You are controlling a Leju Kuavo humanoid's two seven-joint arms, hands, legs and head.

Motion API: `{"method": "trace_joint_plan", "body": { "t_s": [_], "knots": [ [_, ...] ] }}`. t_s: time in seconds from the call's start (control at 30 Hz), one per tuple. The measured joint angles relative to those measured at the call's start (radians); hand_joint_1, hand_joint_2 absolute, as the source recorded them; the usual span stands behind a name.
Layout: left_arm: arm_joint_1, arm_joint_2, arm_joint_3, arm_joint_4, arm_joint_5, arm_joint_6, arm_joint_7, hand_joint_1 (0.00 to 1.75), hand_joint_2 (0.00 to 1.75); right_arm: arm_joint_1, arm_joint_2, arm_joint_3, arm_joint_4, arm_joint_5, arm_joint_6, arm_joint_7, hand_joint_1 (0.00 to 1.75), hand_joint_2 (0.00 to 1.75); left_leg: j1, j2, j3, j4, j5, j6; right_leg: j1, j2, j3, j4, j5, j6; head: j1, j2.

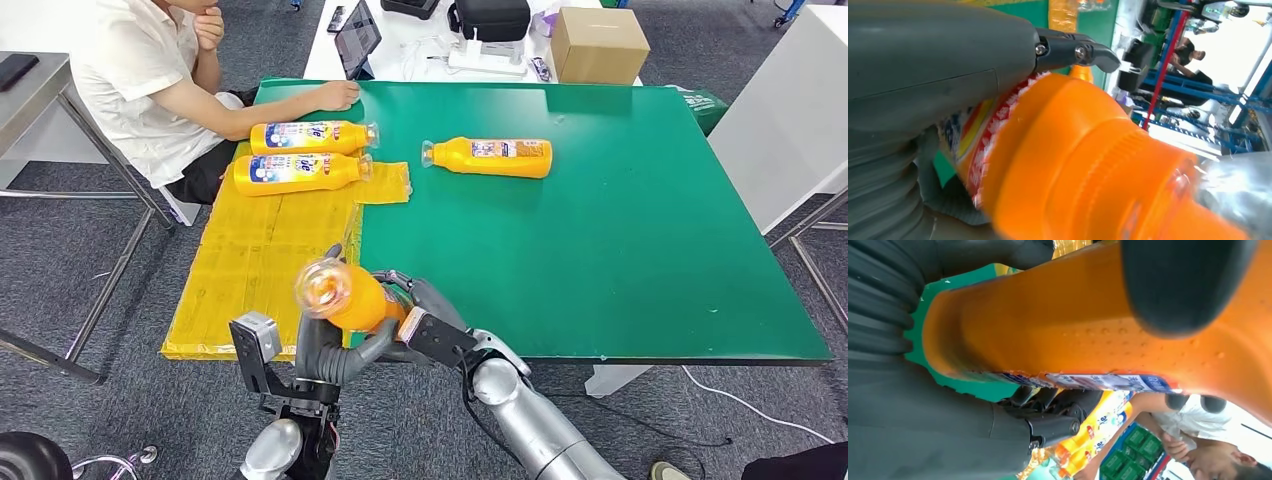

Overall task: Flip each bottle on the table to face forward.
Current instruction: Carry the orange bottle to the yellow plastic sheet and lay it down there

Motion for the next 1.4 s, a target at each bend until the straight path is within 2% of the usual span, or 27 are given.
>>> {"method": "trace_joint_plan", "body": {
  "t_s": [0.07, 0.1, 0.17, 0.43, 0.47, 0.5, 0.57, 0.6, 0.63, 0.8, 0.93, 1.23, 1.4],
  "knots": [
    [-0.004, -0.003, 0.003, 0.007, 0.030, -0.001, 0.009, 1.31, 1.75, 0.000, 0.000, 0.013, -0.001, -0.005, -0.003, -0.001, 1.75, 1.75, 0.000, 0.000, 0.000, 0.000, 0.000, 0.000, 0.000, 0.000, 0.000, 0.000, 0.000, 0.000, 0.000, 0.000],
    [-0.006, -0.004, 0.004, 0.010, 0.044, -0.001, 0.012, 1.65, 1.75, 0.000, 0.000, 0.018, -0.002, -0.008, -0.004, -0.002, 1.75, 1.75, 0.000, 0.000, 0.000, 0.000, 0.000, 0.000, 0.000, 0.000, 0.000, 0.000, 0.000, 0.000, 0.000, 0.000],
    [-0.010, -0.006, 0.007, 0.014, 0.066, -0.003, 0.017, 1.75, 1.75, -0.001, 0.000, 0.027, -0.002, -0.014, -0.010, -0.003, 1.75, 1.75, 0.000, 0.000, 0.000, 0.000, 0.000, 0.000, 0.000, 0.000, 0.000, 0.000, 0.000, 0.000, 0.000, 0.000],
    [-0.017, -0.007, 0.020, 0.019, 0.102, -0.023, 0.017, 1.75, 1.75, -0.005, 0.000, 0.043, -0.002, -0.031, -0.015, -0.007, 1.75, 1.75, 0.000, 0.000, -0.001, 0.000, 0.000, 0.000, 0.000, 0.000, 0.000, 0.000, 0.000, 0.000, 0.000, 0.000],
    [-0.018, -0.007, 0.021, 0.020, 0.103, -0.023, 0.016, 1.75, 1.75, -0.005, 0.000, 0.044, -0.002, -0.032, -0.015, -0.007, 1.65, 1.75, 0.000, 0.000, -0.001, 0.000, 0.000, 0.000, 0.000, 0.000, 0.000, 0.000, 0.000, 0.000, 0.000, 0.000],
    [-0.018, -0.007, 0.022, 0.020, 0.103, -0.023, 0.014, 1.75, 1.75, -0.005, 0.000, 0.045, -0.002, -0.032, -0.015, -0.007, 1.32, 1.75, 0.000, 0.000, -0.001, 0.000, 0.000, 0.000, 0.000, 0.000, 0.000, 0.000, 0.000, 0.000, 0.000, 0.000],
    [-0.018, -0.007, 0.023, 0.020, 0.103, -0.021, 0.007, 1.75, 1.75, -0.005, 0.000, 0.050, -0.002, -0.034, -0.015, -0.009, 0.49, 1.75, 0.000, 0.000, -0.001, 0.000, 0.000, 0.000, 0.000, 0.000, 0.000, 0.000, 0.000, 0.000, 0.000, 0.000],
    [-0.019, -0.007, 0.024, 0.020, 0.103, -0.019, 0.002, 1.75, 1.75, -0.005, 0.000, 0.052, -0.002, -0.035, -0.016, -0.011, 0.17, 1.75, 0.000, 0.000, -0.001, 0.000, 0.000, 0.000, 0.000, 0.000, 0.000, 0.000, 0.000, 0.000, 0.000, 0.000],
    [-0.019, -0.007, 0.025, 0.020, 0.103, -0.017, -0.003, 1.75, 1.75, -0.004, 0.000, 0.056, -0.002, -0.037, -0.018, -0.014, 0.08, 1.75, 0.000, 0.000, -0.001, 0.000, 0.000, 0.000, 0.000, 0.000, 0.000, 0.000, 0.000, 0.000, 0.000, 0.000],
    [-0.024, -0.007, 0.034, 0.018, 0.103, -0.009, -0.015, 1.75, 1.75, 0.007, 0.006, 0.069, -0.010, -0.048, -0.033, -0.022, 0.03, 1.75, 0.000, 0.000, -0.001, 0.000, 0.000, 0.000, 0.000, 0.000, 0.000, 0.000, 0.000, 0.000, 0.000, 0.000],
    [-0.026, -0.006, 0.036, 0.016, 0.103, -0.003, -0.017, 1.75, 1.75, 0.010, 0.008, 0.073, -0.013, -0.049, -0.046, -0.025, 0.00, 0.00, 0.000, 0.000, -0.001, 0.000, 0.000, 0.000, 0.000, 0.000, 0.000, 0.000, 0.000, 0.000, 0.000, 0.000],
    [-0.014, 0.024, 0.094, -0.004, 0.055, 0.090, -0.043, 1.75, 1.75, 0.084, 0.012, 0.090, -0.109, 0.037, -0.279, -0.109, 0.00, 0.00, 0.000, 0.000, -0.002, 0.000, 0.000, 0.000, 0.000, 0.000, -0.003, 0.000, 0.000, 0.000, 0.000, 0.000],
    [-0.009, 0.040, 0.142, -0.033, -0.025, 0.172, -0.071, 1.75, 1.75, 0.110, -0.023, 0.166, -0.262, 0.100, -0.635, -0.127, 0.00, 0.00, 0.000, 0.000, -0.003, 0.000, 0.001, 0.000, 0.000, -0.001, -0.004, 0.000, 0.000, 0.000, 0.000, 0.000]
  ]
}}
